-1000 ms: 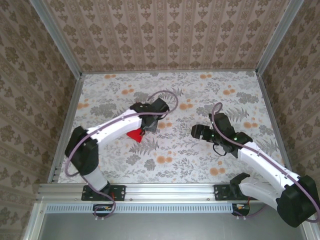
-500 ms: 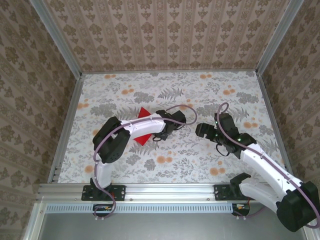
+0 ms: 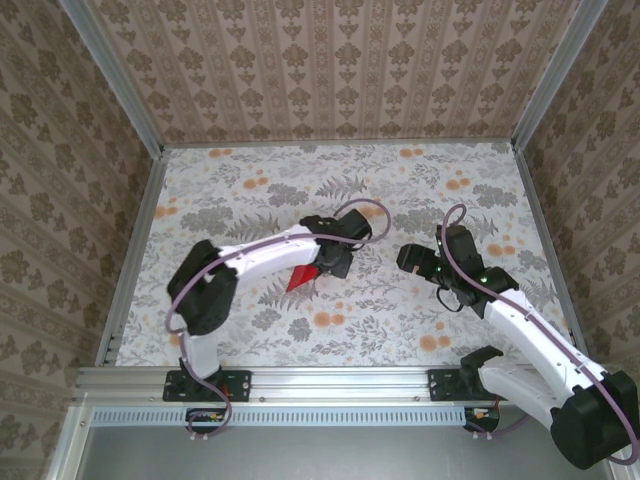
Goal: Fold a paper plane with a square sheet of paper (pick it up from the middle)
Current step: Turn over the paper at the center of the table, then rotate the paper at the center of the table.
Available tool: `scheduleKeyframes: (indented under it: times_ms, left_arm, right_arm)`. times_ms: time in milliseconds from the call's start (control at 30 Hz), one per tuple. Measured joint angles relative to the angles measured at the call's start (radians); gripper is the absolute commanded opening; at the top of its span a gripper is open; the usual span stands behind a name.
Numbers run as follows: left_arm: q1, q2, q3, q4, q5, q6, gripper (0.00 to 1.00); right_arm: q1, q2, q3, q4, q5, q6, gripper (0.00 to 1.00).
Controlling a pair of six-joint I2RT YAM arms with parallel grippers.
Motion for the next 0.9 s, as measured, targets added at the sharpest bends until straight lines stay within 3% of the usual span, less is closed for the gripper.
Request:
scheduleKeyframes:
  times_ms: [267, 400, 700, 900]
  left_arm:
    - [0.156, -0.381, -0.235, 0.163, 0.168, -0.085, 0.88]
    - [0.277, -0.531, -0.391, 0.173, 0.182, -0.114, 1.0]
    - [0.622, -0.766, -0.65, 0.168, 0.285, -0.12, 1.0]
    - [0.739, -0.768, -0.669, 0.167, 0.373, -0.102, 1.0]
  right_arm:
    - [0.019, 0.166, 0.059, 0.017, -0.134, -0.003, 0.98]
    - [0.135, 0.311, 0.153, 0.045, -0.143, 0.02, 0.98]
    - [0.439, 0.762, 0.529, 0.122, -0.121, 0.1, 0.88]
    - [0.527, 1.019, 0.745, 0.121, -0.13, 0.129, 0.85]
